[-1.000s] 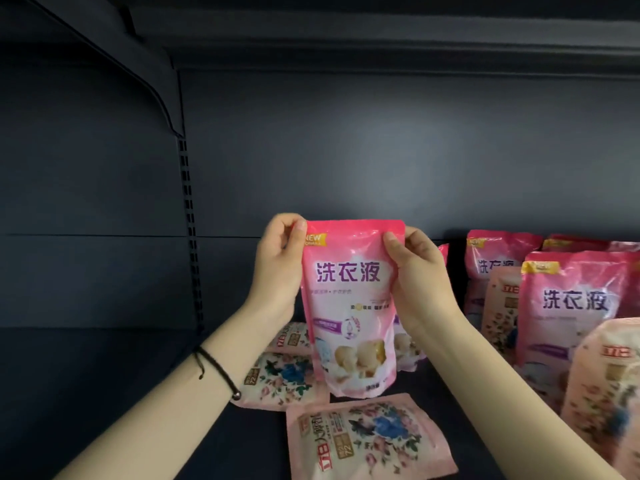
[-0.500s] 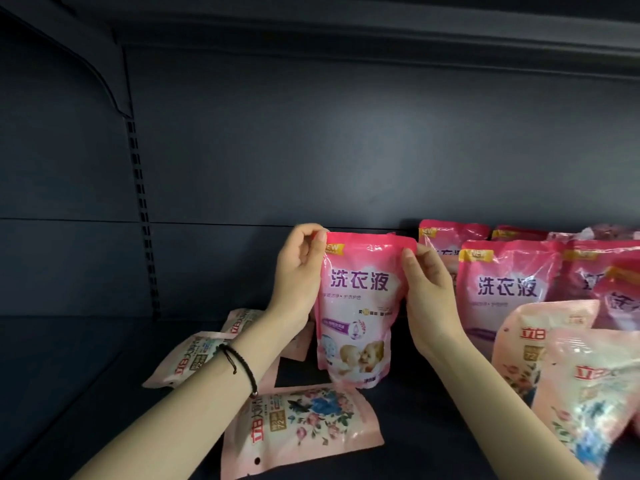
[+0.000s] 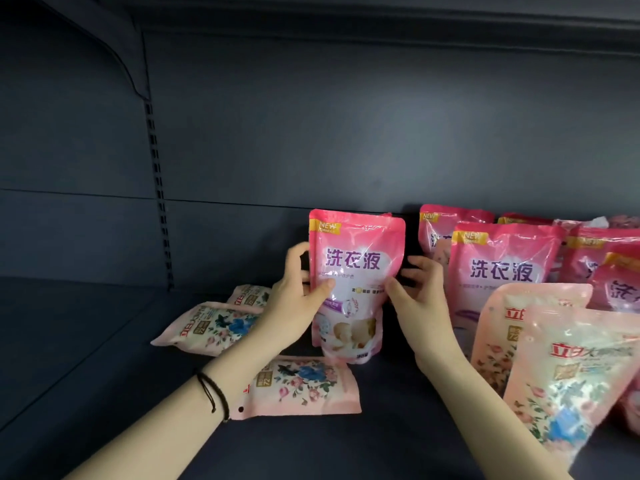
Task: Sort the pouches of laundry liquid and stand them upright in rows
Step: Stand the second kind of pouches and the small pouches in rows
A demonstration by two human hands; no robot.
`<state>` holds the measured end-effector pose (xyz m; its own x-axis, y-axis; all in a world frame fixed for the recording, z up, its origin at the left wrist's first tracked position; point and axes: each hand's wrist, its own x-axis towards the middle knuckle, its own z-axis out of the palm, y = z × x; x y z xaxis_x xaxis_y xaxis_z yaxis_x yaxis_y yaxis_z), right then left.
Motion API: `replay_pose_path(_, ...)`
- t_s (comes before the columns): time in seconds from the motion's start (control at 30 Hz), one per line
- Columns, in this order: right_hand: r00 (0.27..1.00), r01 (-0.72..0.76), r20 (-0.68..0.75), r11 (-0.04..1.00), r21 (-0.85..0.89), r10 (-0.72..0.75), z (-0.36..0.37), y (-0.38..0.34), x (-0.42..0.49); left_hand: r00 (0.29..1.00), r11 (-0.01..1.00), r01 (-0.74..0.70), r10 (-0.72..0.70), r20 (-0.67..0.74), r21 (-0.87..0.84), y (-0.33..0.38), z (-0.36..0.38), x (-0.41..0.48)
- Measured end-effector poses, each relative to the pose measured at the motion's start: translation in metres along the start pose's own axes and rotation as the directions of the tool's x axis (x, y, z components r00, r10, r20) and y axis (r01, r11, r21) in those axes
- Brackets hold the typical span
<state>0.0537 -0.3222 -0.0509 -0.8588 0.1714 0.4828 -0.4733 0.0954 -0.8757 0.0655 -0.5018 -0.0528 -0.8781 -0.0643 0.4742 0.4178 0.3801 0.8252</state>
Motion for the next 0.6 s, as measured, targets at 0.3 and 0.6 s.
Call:
replay_pose_path(0.3, 0.743, 0.647, 0.567, 0.598, -0.473, -0.355, 0.001, -0.044, -0.005, 0.972, 0.773, -0.17, 0.027, 0.235, 0.612, 0.013, -0.07, -0.009)
replay_pose_path(0.6, 0.519, 0.829, 0.854, 0.232, -0.509, 0.022, 0.038, -0.064, -0.02, 0.863, 0.208, -0.503, 0.07, 0.5, 0.839, 0.006, -0.118, -0.04)
